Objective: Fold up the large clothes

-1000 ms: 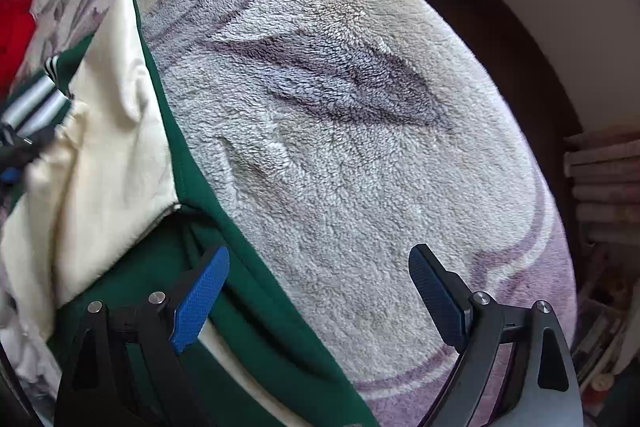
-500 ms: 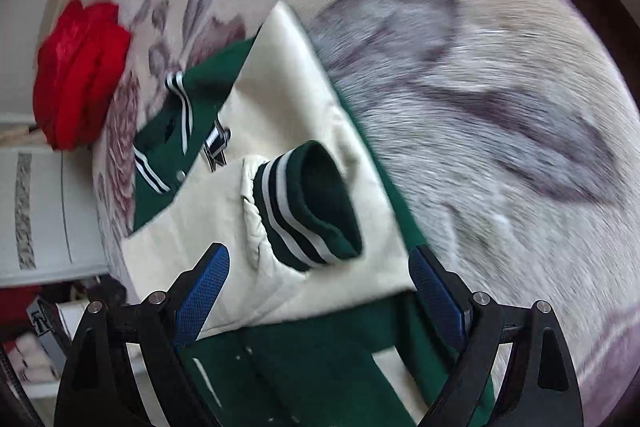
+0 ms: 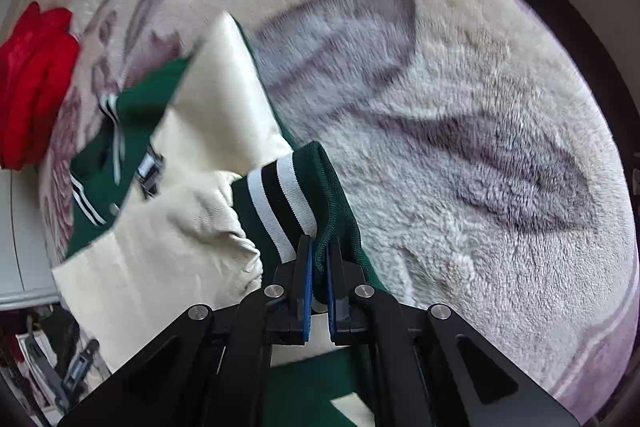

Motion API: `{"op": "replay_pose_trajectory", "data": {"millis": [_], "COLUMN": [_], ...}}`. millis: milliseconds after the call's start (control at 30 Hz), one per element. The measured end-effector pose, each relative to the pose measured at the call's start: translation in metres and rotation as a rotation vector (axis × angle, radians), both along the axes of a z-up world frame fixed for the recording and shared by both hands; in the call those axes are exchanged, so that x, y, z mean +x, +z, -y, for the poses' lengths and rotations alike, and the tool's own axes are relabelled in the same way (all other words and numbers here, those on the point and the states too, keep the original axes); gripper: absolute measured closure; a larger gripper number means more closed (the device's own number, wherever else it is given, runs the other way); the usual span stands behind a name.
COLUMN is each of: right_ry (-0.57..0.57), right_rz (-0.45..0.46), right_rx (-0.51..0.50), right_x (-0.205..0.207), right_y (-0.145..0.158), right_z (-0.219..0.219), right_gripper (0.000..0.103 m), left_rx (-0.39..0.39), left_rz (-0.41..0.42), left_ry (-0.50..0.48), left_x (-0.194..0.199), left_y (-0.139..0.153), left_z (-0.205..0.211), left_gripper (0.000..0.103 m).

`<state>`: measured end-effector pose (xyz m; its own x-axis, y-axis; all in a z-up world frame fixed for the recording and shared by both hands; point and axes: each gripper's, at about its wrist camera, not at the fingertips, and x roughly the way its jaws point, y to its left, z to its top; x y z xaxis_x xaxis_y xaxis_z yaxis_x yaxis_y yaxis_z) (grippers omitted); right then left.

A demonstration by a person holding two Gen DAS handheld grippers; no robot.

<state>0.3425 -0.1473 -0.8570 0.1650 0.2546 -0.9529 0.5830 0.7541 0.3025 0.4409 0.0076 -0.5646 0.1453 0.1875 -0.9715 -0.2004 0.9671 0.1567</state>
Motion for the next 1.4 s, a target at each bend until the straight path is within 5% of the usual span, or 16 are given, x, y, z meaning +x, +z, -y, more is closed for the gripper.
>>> {"op": "replay_pose_trajectory", "data": {"millis": [100, 167, 233, 400, 533, 633, 800, 867, 933, 1200, 1333, 1400], "right_ry": [0.016, 0.043, 0.061, 0.157, 0.102, 0.063, 0.035, 0.025, 0.02, 0.113, 0.083, 0.094], "right_rz": [-0.07, -0.059, -0.043, -0.149, -0.287, -0.365, -0.391, -0.325, -0.298, -0.199, -0.244, -0.287], "right_rx": [0.101, 0.114, 0.124, 0.198, 0.307, 0.261, 0.246, 0.187, 0.162, 0.137, 0.176, 0.288], "right_x": [-0.011, -0.033, -0.066, -0.162, -0.253, -0.307, -0.34, -0.344, -0.345, -0.35, -0.354, -0.347], "right_y": [-0.008, 0.01, 0.027, 0.032, 0.004, -0.019, -0.057, -0.054, -0.048, 0.007, -0.018, -0.042], "right_z": [-0.003, -0.013, -0.031, -0.124, -0.187, -0.214, -0.241, -0.251, -0.258, -0.305, -0.307, -0.294], "right_gripper": [0.076, 0.046, 0.043, 0.043, 0.043, 0.043, 0.047, 0.078, 0.086, 0.087, 0.086, 0.085], "left_rx": [-0.044, -0.015, 0.006, 0.03, 0.026, 0.001, 0.002, -0.01, -0.029, -0.057, -0.084, -0.098], "left_rz": [-0.015, -0.018, -0.029, -0.114, -0.22, -0.262, -0.253, -0.243, -0.236, -0.227, -0.221, -0.206], "left_ry": [0.003, -0.061, -0.118, -0.212, -0.264, -0.273, -0.29, -0.288, -0.281, -0.264, -0.238, -0.234], "left_x": [-0.015, -0.04, -0.076, -0.169, -0.229, -0.253, -0.268, -0.268, -0.269, -0.279, -0.279, -0.275], "left_y": [0.004, 0.016, 0.027, 0.033, 0.005, -0.019, -0.041, -0.04, -0.037, -0.03, -0.026, -0.02], "left_z": [0.001, 0.016, 0.033, 0.067, 0.086, 0.088, 0.09, 0.089, 0.085, 0.054, 0.035, 0.032], "left_gripper": [0.019, 0.019, 0.019, 0.019, 0.019, 0.019, 0.019, 0.019, 0.019, 0.019, 0.019, 0.019]}}
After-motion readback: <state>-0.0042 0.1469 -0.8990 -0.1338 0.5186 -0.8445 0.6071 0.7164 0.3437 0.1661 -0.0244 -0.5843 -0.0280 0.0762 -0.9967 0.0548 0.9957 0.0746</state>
